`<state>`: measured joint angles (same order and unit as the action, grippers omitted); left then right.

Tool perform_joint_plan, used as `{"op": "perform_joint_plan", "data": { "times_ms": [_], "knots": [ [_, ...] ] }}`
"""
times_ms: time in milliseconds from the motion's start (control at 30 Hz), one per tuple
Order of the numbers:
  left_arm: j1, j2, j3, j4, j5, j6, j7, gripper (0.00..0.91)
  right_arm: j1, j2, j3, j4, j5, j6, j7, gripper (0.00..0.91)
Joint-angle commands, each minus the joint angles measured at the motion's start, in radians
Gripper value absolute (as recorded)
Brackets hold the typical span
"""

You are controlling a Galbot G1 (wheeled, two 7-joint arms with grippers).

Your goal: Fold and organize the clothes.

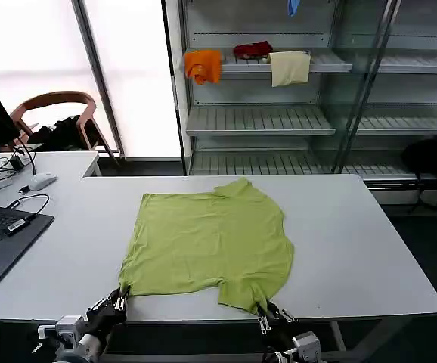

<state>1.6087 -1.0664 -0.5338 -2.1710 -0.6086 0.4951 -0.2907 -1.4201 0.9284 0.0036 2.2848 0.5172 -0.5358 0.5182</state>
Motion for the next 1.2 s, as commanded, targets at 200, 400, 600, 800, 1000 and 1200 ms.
{"op": "perform_joint_plan", "data": {
  "times_ms": [200,400,600,800,1000,1200],
  "knots": [
    [-0.012,0.005,0.001,-0.028,0.016,-0.055,-0.002,0.000,0.004,-0.010,0.047,0.055,-0.027,0.018,-0.011,0.000],
    [-0.058,0.001,0.008,-0.057,-0.024,-0.056,-0.027,0.000,0.042,-0.035,0.139,0.084,0.018,0.012,-0.032,0.000],
    [-0.174,0.006,0.047,-0.027,-0.057,-0.042,-0.072,0.000,0.126,-0.057,0.221,0.043,0.073,-0.004,-0.095,0.000],
    [-0.300,-0.001,0.105,0.021,-0.067,-0.031,-0.112,0.000,0.228,-0.101,0.267,-0.072,0.072,-0.003,-0.283,0.000],
    [-0.402,-0.028,0.156,0.125,-0.057,-0.044,-0.158,0.000,0.308,-0.084,0.230,-0.175,0.072,-0.011,-0.326,0.000],
    [-0.490,-0.049,0.194,0.215,-0.045,-0.052,-0.218,0.000,0.354,-0.046,0.176,-0.230,0.058,-0.008,-0.325,0.000]
  ]
}}
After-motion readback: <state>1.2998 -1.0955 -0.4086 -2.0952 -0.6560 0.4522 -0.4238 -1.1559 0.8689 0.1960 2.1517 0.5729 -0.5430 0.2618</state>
